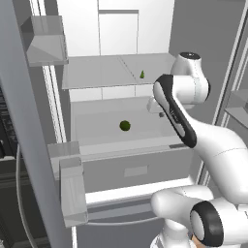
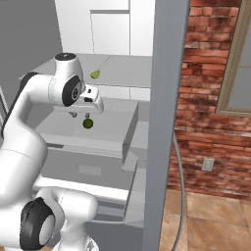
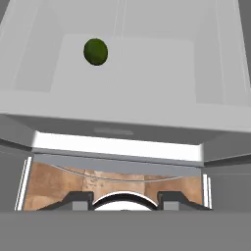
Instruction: Grab the lemon wedge and lime from the fridge, place them in the blender, close the lid, and turn on the blender to create a marinade.
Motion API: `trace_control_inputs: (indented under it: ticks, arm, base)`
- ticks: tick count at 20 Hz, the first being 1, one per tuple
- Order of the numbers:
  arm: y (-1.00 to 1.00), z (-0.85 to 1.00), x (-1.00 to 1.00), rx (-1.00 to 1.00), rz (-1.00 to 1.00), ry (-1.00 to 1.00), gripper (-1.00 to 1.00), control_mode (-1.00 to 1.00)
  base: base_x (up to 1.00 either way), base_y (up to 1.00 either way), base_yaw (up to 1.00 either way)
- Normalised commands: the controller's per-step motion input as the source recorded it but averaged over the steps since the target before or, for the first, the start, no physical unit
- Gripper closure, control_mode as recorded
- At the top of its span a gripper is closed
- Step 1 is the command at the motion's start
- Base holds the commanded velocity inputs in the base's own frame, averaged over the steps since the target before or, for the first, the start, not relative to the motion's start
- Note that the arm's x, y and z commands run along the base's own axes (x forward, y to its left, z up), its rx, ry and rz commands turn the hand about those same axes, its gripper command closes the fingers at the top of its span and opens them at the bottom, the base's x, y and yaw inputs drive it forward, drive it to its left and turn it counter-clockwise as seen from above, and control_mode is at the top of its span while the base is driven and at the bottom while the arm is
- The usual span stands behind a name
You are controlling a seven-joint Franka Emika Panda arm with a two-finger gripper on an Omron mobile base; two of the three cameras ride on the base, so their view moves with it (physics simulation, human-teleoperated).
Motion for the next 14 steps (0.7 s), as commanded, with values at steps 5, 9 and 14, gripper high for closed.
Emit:
trace_control_inputs:
  ticks: [5, 9, 14]
  arm:
    - [0.0, 0.0, -0.38, 0.0, 0.0, -0.08, -1.0, -1.0]
    - [0.0, 0.08, -0.5, 0.0, 0.0, -0.18, -1.0, -1.0]
    - [0.01, 0.32, -0.29, 0.0, -0.05, -0.27, -1.0, -1.0]
  base:
    - [0.0, 0.0, 0.0]
    - [0.0, 0.0, 0.0]
    - [0.0, 0.0, 0.0]
